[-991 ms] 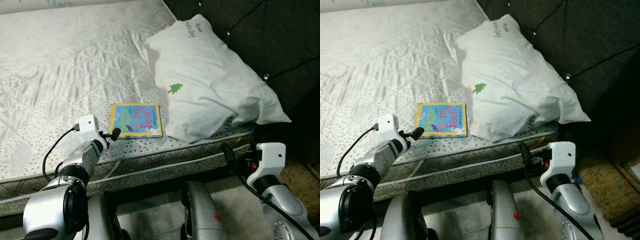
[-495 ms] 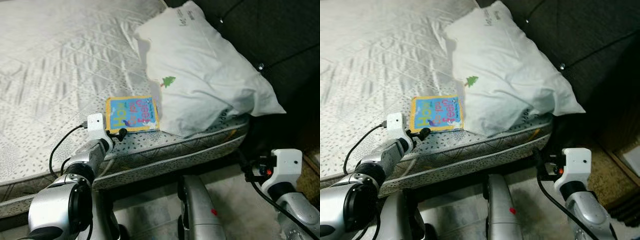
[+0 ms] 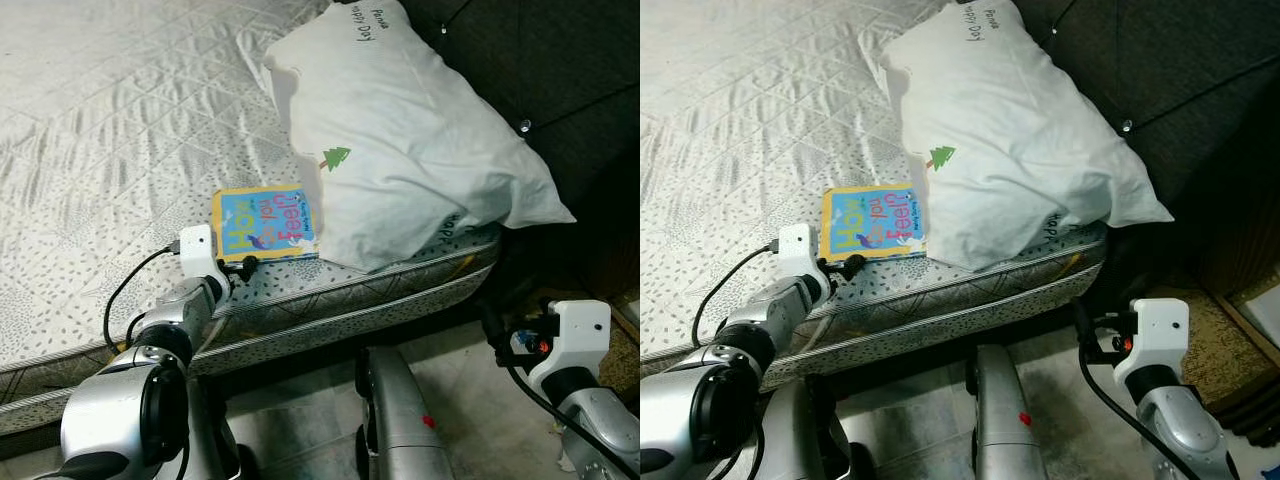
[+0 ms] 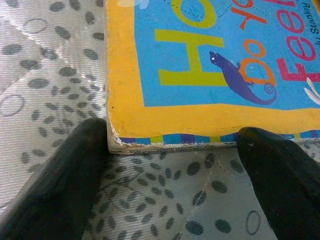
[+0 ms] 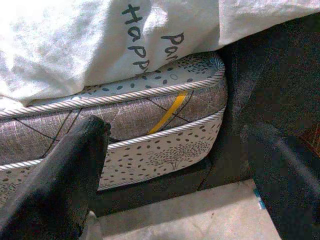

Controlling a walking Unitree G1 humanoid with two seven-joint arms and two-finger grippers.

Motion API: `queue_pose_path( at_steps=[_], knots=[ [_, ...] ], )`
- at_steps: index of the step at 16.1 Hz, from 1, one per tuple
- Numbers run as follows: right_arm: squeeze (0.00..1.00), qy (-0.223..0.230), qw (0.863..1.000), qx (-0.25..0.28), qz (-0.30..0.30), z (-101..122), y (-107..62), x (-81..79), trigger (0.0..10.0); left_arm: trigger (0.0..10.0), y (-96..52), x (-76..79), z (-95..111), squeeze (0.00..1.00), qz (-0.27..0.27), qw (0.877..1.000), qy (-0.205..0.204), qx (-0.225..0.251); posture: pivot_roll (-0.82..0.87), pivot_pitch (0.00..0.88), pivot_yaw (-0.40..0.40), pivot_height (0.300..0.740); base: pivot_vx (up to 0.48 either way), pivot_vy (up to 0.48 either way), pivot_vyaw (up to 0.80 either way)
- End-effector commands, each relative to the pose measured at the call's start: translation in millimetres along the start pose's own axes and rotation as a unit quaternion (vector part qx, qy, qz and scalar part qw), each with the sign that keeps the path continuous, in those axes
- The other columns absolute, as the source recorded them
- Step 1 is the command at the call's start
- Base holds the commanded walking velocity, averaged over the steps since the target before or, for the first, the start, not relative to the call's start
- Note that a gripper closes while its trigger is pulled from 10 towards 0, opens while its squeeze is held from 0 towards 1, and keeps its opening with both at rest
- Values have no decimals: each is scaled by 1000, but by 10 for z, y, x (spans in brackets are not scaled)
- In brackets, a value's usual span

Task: Clean up the room

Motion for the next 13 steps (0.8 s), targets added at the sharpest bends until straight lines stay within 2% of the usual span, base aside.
queue_pose_path(
  at_steps=[1, 9, 13],
  knots=[
    [0, -2, 1000, 3, -2, 32, -17, 1, 10000, 10000, 17, 84, -74, 0, -12, 1000, 3, -17, -350, 210, -4, 536, 0, 0, 0],
    [0, 0, 1000, 23, 0, 222, 78, -107, 10000, 10000, 50, 317, -168, 0, -47, 998, 14, -36, -338, 193, -1, 536, 0, 0, 0],
    [0, 5, 1000, 30, 4, 275, 118, -159, 10000, 10000, 51, 419, -275, 0, -73, 996, -3, -48, -323, 183, -2, 536, 0, 0, 0]
  ],
)
Point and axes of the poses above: a point about 5 cm out from each wrist's last joint towards the gripper, its own y axis pointing out of the wrist towards the gripper, its own z axis along the axis of the wrist's last joint, x = y × z, the point moved 3 cm from there along y, pointing out of the wrist towards the gripper, and after that the axes turned 13 degrees about -y, right-handed, at the moved point
